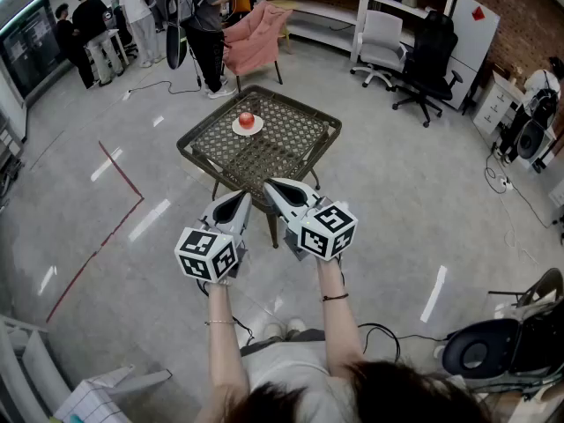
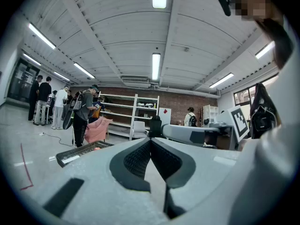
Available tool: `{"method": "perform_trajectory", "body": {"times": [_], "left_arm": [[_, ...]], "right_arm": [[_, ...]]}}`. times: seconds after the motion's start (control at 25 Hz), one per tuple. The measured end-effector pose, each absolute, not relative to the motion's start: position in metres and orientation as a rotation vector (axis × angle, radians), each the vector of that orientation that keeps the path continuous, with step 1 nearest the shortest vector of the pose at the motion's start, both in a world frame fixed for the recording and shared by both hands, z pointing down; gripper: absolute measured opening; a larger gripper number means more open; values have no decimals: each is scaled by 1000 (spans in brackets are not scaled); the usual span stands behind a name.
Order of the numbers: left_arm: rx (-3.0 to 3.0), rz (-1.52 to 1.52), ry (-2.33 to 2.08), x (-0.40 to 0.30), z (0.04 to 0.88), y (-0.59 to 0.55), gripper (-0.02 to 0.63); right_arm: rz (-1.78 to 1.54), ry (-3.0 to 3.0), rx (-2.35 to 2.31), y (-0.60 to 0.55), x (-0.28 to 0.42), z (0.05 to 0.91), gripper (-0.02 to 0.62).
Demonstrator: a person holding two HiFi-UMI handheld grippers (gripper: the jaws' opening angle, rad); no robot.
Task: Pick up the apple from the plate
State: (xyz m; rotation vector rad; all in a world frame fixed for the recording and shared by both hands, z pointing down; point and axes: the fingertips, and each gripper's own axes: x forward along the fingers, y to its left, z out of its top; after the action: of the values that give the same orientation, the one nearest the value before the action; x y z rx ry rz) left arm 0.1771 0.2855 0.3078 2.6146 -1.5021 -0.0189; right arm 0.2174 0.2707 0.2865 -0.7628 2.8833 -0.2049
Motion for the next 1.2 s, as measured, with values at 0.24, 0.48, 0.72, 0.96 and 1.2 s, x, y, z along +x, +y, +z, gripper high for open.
{"method": "perform_trajectory", "body": {"times": [0.24,0.48,0.72,0.96,1.2], "left_arm": [[2598,-10,-1513,180,317,282,12],[2584,-12,-1520,183,324,269,12],[2563,-22,-1544,185,326,256,12],[2540,-37,-1571,185,337,249,11],[2504,-36,-1595,177,343,243,12]], "right_arm": [[-227,2887,-752,266,221,297,9],[-240,2901,-712,254,222,303,9],[-247,2934,-650,243,223,308,9],[-260,2943,-636,233,224,317,9],[-285,2948,-636,225,220,325,9]]}}
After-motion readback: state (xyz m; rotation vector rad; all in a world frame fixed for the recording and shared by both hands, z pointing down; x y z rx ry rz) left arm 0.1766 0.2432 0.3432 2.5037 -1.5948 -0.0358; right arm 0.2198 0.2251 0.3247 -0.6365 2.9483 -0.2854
